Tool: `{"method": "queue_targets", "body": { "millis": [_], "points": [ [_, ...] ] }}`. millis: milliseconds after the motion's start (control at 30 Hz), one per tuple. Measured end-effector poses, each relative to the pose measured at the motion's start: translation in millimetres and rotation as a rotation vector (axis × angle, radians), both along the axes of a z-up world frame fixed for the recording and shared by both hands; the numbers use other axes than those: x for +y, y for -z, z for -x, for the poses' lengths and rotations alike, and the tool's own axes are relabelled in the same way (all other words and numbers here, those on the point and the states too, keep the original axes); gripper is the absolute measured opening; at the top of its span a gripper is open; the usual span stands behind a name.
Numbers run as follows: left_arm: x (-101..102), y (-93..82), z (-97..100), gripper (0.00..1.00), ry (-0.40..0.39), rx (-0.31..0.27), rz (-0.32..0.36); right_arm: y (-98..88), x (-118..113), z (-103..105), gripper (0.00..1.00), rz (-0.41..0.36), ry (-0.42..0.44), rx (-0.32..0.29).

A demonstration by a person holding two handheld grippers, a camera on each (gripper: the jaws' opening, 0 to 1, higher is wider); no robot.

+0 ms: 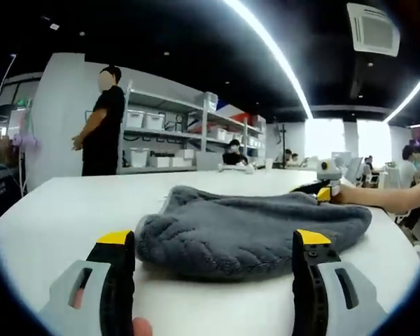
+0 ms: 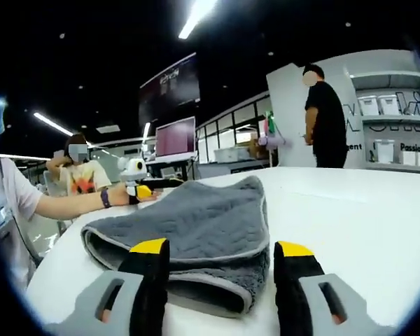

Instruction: Fold the towel on the table until its edges align and the towel forms a compact rectangular stack.

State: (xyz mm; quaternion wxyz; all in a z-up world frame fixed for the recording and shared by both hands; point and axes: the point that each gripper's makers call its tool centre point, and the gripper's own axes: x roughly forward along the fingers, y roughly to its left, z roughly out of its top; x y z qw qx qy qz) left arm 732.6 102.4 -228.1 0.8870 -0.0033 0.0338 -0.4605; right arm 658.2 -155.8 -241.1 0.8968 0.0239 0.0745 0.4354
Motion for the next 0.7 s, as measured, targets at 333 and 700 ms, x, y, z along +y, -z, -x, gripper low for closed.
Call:
{"method": "queue_targets", "body": {
  "millis": [333,700],
  "points": [
    [-4,-0.2,2.3,0.91,0.015,0.004,0.000,-6.2,4,8,0.60,-0.074,-0.005,0.041],
    [-2,2.0,1.3,0.89,0.003,0.009,-0.014,8.8,-1,0,0.39,-0.002,0.051,0.082]
  ]
}}
